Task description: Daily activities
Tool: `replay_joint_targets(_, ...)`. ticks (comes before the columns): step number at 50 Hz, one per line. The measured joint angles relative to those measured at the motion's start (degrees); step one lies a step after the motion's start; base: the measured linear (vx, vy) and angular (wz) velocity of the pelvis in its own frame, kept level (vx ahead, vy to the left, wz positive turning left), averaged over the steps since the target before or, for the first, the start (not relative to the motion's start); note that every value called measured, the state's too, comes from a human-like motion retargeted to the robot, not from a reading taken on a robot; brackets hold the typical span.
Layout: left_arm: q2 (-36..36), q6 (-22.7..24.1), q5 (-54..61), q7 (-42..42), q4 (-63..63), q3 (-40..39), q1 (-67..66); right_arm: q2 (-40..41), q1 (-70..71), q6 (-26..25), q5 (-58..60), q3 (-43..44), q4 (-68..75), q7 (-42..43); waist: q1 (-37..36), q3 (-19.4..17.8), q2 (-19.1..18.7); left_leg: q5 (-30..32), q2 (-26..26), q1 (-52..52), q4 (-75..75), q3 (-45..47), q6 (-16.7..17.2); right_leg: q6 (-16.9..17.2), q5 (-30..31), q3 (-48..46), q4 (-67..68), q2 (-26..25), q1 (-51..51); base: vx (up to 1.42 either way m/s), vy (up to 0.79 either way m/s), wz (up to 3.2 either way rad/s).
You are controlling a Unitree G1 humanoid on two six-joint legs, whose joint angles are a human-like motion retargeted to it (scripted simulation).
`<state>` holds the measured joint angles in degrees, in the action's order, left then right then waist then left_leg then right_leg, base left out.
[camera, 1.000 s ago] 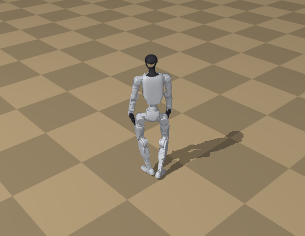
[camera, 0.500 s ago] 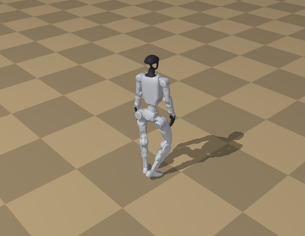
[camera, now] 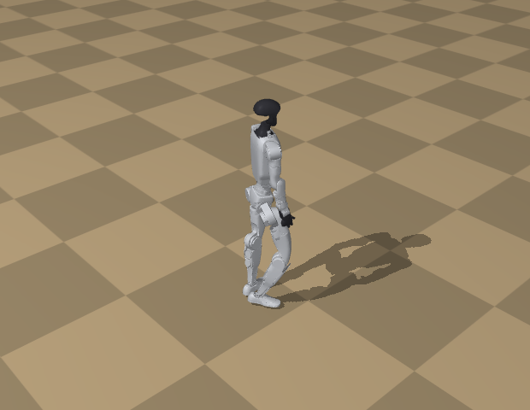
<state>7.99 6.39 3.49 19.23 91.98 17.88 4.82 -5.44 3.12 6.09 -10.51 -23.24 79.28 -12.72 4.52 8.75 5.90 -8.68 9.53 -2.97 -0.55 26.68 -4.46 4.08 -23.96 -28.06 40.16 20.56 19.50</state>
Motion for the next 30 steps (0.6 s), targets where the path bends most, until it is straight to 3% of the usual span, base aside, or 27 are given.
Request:
replay_joint_targets(4,-0.16,0.01,-1.62,-0.28,-1.39,-0.06,-0.80,-0.53,1.01,0.10,2.36,-0.35,-0.67,0.72,-1.37,-1.18,0.54,-5.08,-0.40,-1.03,4.30,-2.70,-1.40,-1.32,-5.02,-0.12,0.38,-0.07,-1.82,0.16,0.03,-0.17)
replay_joint_targets(10,-0.09,0.06,-3.23,-1.54,-3.36,0.23,-1.95,-1.75,2.13,0.60,5.16,-0.92,-1.83,2.24,-1.10,-3.39,0.51,-8.88,-0.50,-0.98,9.08,-4.06,-2.07,-3.43,-7.70,-0.48,6.60,2.13,-2.73,0.09,0.07,0.08)
replay_joint_targets(18,0.60,0.38,-6.29,-5.85,-5.18,1.71,-2.73,-2.64,3.05,1.22,7.42,-1.75,-2.83,5.75,1.36,-4.43,0.43,-7.80,1.44,0.56,4.74,-4.29,-0.87,-5.60,-12.10,-1.26,11.70,4.76,0.98,0.01,0.01,0.01)
replay_joint_targets(30,1.97,1.51,-8.91,-12.59,-7.78,2.68,-2.93,-1.59,2.46,1.59,9.07,-2.76,-3.71,11.17,1.44,-2.93,-1.13,-5.08,0.37,2.02,-0.74,-4.37,0.88,-5.60,-12.36,-2.20,1.75,-0.63,0.05,0.02,-0.02,-0.14)
